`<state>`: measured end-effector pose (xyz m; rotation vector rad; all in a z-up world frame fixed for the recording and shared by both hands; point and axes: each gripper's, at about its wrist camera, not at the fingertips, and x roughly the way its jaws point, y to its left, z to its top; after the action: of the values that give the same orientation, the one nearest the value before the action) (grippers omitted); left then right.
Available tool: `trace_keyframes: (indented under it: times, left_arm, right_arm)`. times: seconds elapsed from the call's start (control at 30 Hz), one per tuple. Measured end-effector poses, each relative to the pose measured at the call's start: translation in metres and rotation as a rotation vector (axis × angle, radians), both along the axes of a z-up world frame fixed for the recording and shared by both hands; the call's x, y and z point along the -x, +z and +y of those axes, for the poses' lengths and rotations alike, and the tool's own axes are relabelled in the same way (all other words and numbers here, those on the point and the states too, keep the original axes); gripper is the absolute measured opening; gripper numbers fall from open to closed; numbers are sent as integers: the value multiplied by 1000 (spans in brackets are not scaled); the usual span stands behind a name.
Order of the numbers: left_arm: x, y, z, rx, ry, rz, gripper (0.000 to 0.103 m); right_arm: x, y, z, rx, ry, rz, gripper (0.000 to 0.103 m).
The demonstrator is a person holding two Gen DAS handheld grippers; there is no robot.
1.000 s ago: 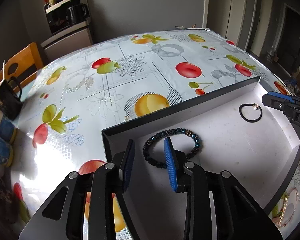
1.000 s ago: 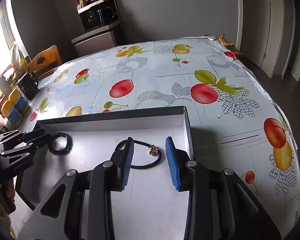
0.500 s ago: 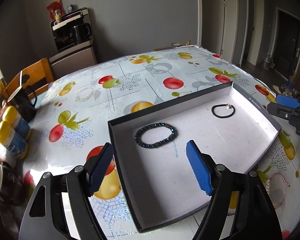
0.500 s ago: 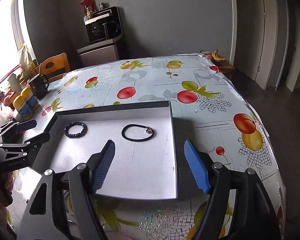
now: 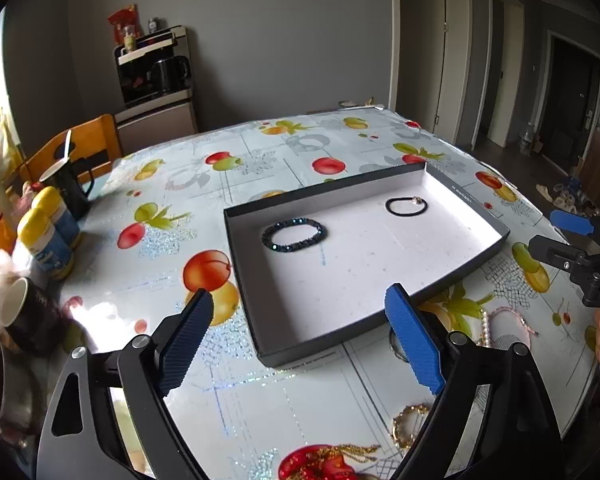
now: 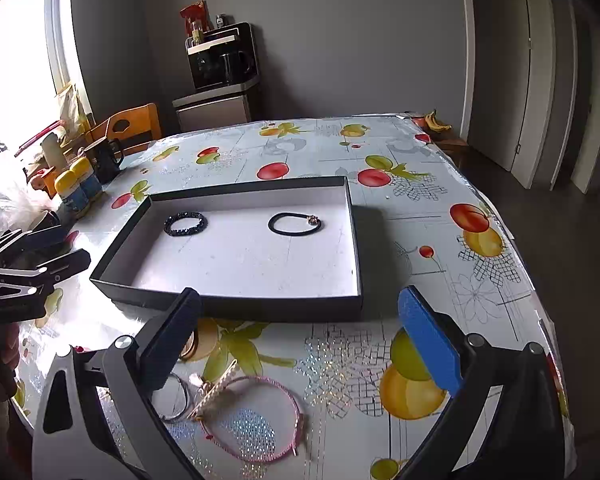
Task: Organize jewelry
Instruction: 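Withdraw both tools from the box back over the table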
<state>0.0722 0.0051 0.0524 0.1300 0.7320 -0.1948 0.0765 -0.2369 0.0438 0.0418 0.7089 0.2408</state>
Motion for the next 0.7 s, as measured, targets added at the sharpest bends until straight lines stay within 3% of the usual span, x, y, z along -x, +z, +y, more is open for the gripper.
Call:
trace_keyframes:
  times: [0.27,0.7]
  left_arm:
    - [35,-8,3,-5,-5,3,92]
    - [79,-44,24,15,-36,111,94]
  right_arm:
    - [27,-8,-4,55,-9,7,98]
    - [66,-37,-6,79,28,65,98]
